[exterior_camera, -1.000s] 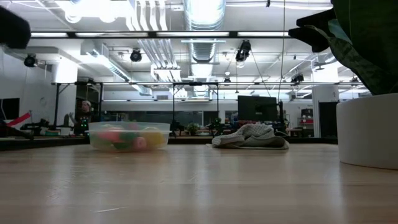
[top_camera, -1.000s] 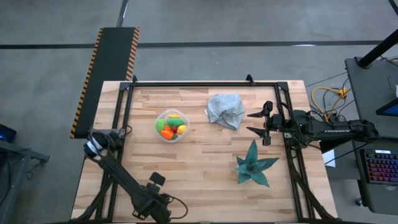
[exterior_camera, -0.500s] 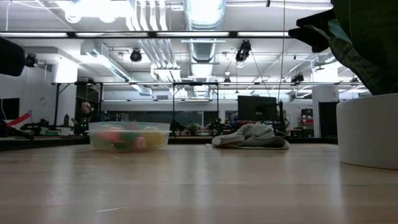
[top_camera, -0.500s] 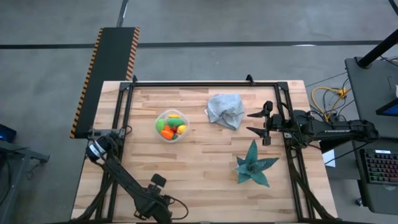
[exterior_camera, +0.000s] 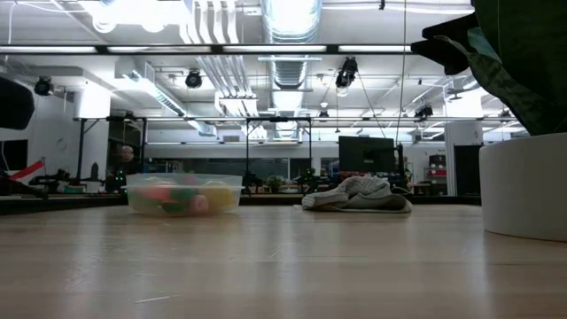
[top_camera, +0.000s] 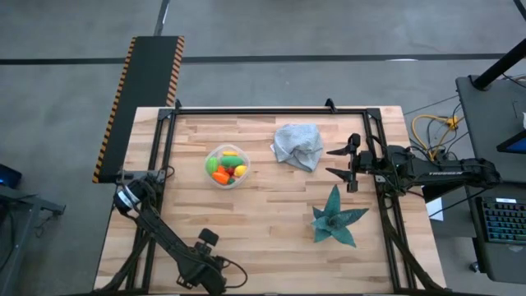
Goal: Pick and placing Produce into tupperware
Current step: Put the black cherry into the transparent container, then return to Home Position
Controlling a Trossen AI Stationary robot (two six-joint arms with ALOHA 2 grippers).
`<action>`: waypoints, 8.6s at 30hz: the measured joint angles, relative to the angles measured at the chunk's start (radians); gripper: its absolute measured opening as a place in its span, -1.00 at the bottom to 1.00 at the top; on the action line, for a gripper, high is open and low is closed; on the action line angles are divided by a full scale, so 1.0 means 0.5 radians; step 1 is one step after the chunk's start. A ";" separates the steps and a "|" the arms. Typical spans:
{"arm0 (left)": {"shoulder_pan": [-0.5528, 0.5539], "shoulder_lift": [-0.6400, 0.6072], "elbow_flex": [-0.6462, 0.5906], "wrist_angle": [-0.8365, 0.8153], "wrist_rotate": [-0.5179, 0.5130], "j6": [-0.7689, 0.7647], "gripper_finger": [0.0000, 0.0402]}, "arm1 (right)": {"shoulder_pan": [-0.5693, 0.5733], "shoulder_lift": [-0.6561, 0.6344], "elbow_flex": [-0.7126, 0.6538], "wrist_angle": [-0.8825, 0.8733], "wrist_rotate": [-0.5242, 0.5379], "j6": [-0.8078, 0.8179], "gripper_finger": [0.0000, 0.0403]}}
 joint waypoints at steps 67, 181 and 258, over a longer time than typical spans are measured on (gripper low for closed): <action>1.639 -0.815 -0.424 0.003 -1.577 0.551 -1.00 | 0.001 0.001 0.000 0.010 0.000 -0.004 0.20; 1.289 -3.452 -2.391 2.757 -0.534 1.248 -1.00 | 0.000 0.008 0.000 -0.043 0.053 0.033 0.20; 1.607 -3.732 -2.814 2.479 -0.472 0.836 -1.00 | 0.001 -0.069 -0.022 -0.120 -0.242 0.152 -0.94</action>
